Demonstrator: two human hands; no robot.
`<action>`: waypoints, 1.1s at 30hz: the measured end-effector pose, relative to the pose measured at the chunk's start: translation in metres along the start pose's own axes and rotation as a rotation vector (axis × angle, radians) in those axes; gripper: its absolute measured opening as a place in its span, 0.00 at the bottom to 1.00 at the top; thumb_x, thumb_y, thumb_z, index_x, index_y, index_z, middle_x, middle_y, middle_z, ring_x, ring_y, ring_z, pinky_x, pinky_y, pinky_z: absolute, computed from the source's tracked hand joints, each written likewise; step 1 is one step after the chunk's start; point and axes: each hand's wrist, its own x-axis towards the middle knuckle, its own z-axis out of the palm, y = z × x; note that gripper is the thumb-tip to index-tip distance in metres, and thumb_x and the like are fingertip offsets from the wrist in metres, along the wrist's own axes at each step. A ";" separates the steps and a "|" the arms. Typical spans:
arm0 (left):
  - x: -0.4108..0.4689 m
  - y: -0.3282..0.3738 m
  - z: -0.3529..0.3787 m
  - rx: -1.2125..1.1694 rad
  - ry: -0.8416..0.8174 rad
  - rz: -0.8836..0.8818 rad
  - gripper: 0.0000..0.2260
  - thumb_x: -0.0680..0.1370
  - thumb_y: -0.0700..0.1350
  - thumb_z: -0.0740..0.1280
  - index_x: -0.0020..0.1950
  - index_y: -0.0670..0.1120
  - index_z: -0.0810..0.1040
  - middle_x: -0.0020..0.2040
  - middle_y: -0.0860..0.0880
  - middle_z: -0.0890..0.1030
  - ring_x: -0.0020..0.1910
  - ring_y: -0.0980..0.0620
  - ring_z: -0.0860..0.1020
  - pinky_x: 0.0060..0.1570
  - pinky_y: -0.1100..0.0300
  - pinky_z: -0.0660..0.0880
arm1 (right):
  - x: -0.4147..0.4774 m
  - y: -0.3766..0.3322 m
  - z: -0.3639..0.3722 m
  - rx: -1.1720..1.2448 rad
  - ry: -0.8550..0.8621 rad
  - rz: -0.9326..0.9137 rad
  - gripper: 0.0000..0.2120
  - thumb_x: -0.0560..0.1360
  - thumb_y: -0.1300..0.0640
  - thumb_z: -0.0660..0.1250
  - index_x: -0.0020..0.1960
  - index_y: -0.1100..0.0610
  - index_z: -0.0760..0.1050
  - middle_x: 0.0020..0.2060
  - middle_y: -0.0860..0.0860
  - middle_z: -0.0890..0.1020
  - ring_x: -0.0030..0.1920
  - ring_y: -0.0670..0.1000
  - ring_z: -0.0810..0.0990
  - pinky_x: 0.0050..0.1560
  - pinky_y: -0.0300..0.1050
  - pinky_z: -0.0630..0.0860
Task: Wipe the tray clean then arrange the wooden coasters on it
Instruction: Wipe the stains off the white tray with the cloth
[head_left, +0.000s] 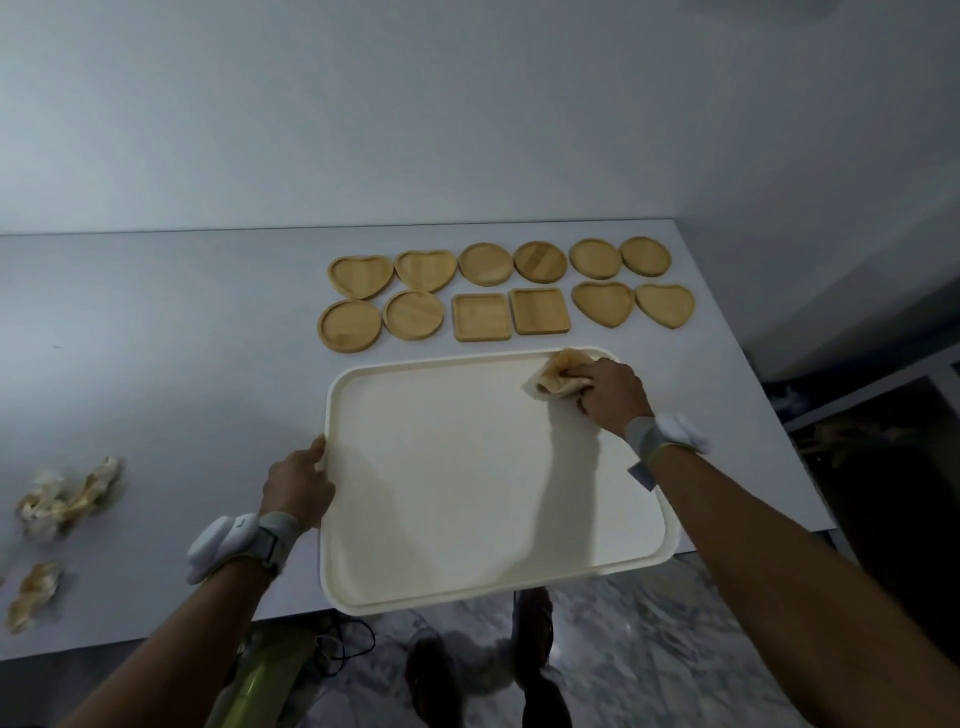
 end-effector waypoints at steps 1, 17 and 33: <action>-0.001 0.001 0.000 0.020 -0.005 0.001 0.28 0.77 0.35 0.60 0.77 0.47 0.62 0.66 0.37 0.74 0.56 0.34 0.79 0.55 0.42 0.80 | -0.002 0.002 -0.008 -0.009 0.012 0.012 0.18 0.72 0.64 0.66 0.62 0.56 0.79 0.56 0.60 0.81 0.57 0.64 0.78 0.56 0.52 0.76; -0.049 0.232 0.080 0.381 0.001 0.763 0.39 0.73 0.55 0.71 0.78 0.45 0.56 0.74 0.44 0.64 0.73 0.42 0.64 0.63 0.48 0.71 | -0.027 0.028 -0.110 0.082 0.154 -0.133 0.12 0.71 0.66 0.64 0.53 0.58 0.79 0.45 0.60 0.83 0.44 0.60 0.80 0.45 0.54 0.80; -0.078 0.350 0.178 0.450 -0.131 0.970 0.14 0.79 0.43 0.60 0.61 0.45 0.79 0.57 0.42 0.82 0.57 0.40 0.79 0.54 0.51 0.76 | -0.021 0.122 -0.148 0.021 0.045 -0.062 0.10 0.68 0.69 0.64 0.45 0.57 0.76 0.38 0.57 0.83 0.40 0.57 0.80 0.39 0.51 0.79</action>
